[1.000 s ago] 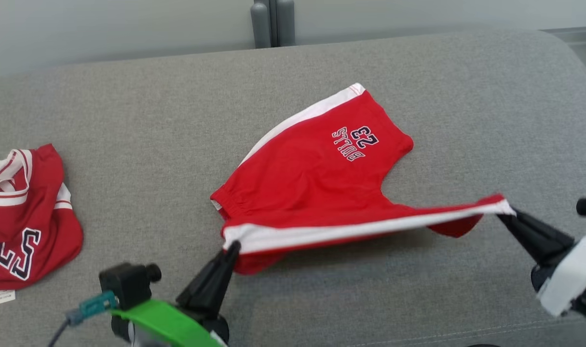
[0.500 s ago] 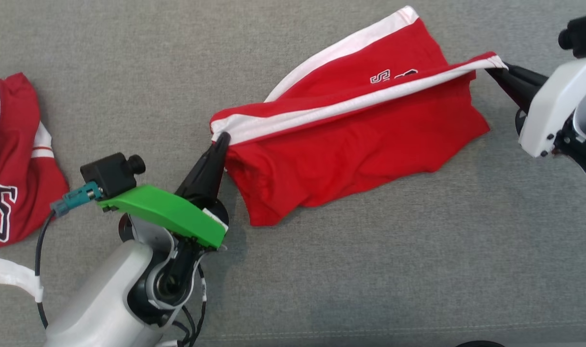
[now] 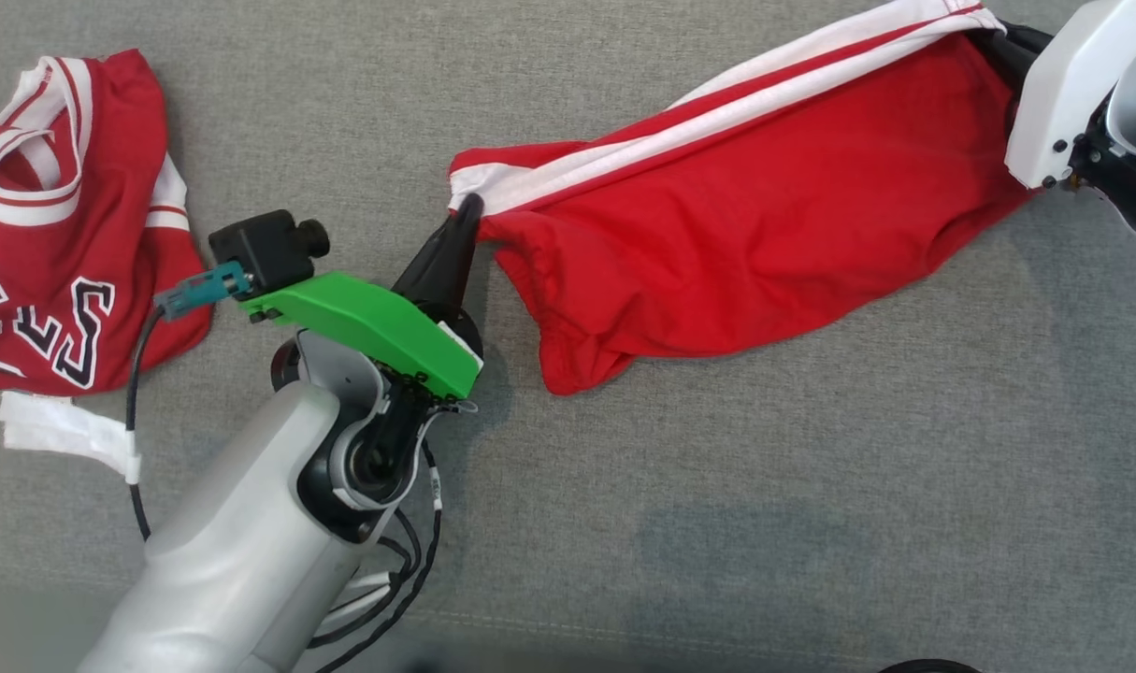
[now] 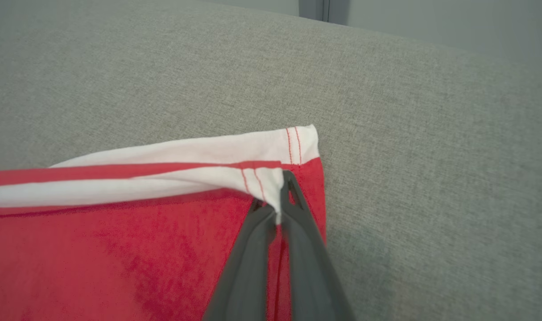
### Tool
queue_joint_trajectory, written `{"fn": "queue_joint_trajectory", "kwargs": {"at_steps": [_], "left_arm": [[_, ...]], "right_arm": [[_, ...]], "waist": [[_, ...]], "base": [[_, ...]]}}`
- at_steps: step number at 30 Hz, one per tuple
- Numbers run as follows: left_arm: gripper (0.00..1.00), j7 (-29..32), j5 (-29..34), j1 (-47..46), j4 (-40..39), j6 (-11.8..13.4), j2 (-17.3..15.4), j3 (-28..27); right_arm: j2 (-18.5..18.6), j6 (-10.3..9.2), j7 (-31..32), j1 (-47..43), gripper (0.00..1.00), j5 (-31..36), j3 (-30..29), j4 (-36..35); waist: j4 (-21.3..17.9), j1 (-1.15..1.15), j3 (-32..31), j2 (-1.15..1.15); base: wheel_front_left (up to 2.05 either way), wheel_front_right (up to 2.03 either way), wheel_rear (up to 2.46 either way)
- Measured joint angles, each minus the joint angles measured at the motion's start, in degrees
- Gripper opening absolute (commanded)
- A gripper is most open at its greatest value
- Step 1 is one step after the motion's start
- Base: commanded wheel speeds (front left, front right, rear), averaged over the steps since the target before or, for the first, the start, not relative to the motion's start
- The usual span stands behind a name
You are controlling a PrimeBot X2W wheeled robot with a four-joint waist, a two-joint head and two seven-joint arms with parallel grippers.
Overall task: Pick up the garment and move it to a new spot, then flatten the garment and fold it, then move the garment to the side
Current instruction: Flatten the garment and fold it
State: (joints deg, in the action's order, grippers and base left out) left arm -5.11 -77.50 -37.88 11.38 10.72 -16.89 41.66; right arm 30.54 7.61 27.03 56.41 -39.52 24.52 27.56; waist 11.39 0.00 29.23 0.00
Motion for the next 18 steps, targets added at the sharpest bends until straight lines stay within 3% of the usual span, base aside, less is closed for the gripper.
{"fn": "queue_joint_trajectory", "kwargs": {"at_steps": [1, 3, 7, 8, 10, 11, 13, 14, 15, 18], "left_arm": [[0.0, 0.42, 0.01, -0.44, 0.43, -0.2, 0.35, 0.42], [0.16, 0.6, 0.05, -0.97, 1.37, -0.25, 1.05, 0.87], [0.15, 1.26, 0.26, -1.81, 2.3, -0.81, 1.83, 1.52], [0.18, 1.26, 0.34, -1.85, 2.45, -0.89, 1.97, 1.59], [0.48, 1.25, 0.47, -1.87, 2.93, -0.9, 2.18, 1.62], [0.99, 1.25, 0.49, -1.9, 3.12, -0.9, 2.26, 1.64], [1.0, 1.55, 0.51, -1.94, 3.47, -0.86, 2.42, 1.85], [1.0, 1.6, 0.52, -1.97, 3.56, -0.86, 2.44, 2.08], [1.0, 1.78, 0.65, -2.0, 3.59, -0.78, 2.45, 2.27], [1.0, 1.51, 1.02, -1.99, 3.6, -0.53, 2.31, 2.23]], "right_arm": [[0.01, -0.01, -0.15, 0.51, 0.0, 0.3, 0.42, 0.92], [0.07, -0.01, -0.43, 1.27, 0.0, 0.87, 1.13, 2.81], [0.16, -0.02, -1.2, 3.09, 0.0, 0.82, 2.14, 4.98], [0.27, -0.02, -1.54, 3.53, 0.0, 0.82, 2.43, 5.35], [0.42, -0.02, -2.1, 4.03, 0.0, 0.83, 3.07, 6.13], [0.53, -0.02, -2.6, 4.21, 0.0, 1.03, 3.38, 6.51], [0.75, -0.07, -4.72, 4.88, 0.0, 2.23, 3.98, 7.24], [0.71, -0.07, -5.9, 5.25, 0.38, 2.56, 4.25, 7.4], [0.37, -0.07, -6.78, 5.48, 1.0, 2.6, 4.37, 7.81], [-1.13, -0.07, -8.68, 5.56, 1.0, 2.47, 5.1, 9.15]], "waist": [[0.31, 0.0, 0.06, 0.0], [0.79, 0.0, 0.13, 0.0], [0.96, 0.0, 0.38, 0.0], [0.93, 0.0, 0.42, 0.0], [0.84, 0.0, 0.37, 0.0], [0.79, 0.0, 0.35, 0.0], [0.67, 0.0, 0.32, 0.0], [0.62, 0.0, 0.28, 0.0], [0.58, 0.0, 0.21, 0.0], [0.36, 0.0, -0.14, 0.0]], "base": [[0.0, 0.0, 0.0], [0.0, 0.0, 0.0], [0.0, 0.0, 0.0], [0.0, 0.0, 0.0], [0.0, 0.0, 0.0], [0.0, 0.0, 0.0], [0.0, 0.0, 0.0], [0.0, 0.0, 0.0], [0.0, 0.0, 0.0], [0.0, 0.0, 0.0]]}}
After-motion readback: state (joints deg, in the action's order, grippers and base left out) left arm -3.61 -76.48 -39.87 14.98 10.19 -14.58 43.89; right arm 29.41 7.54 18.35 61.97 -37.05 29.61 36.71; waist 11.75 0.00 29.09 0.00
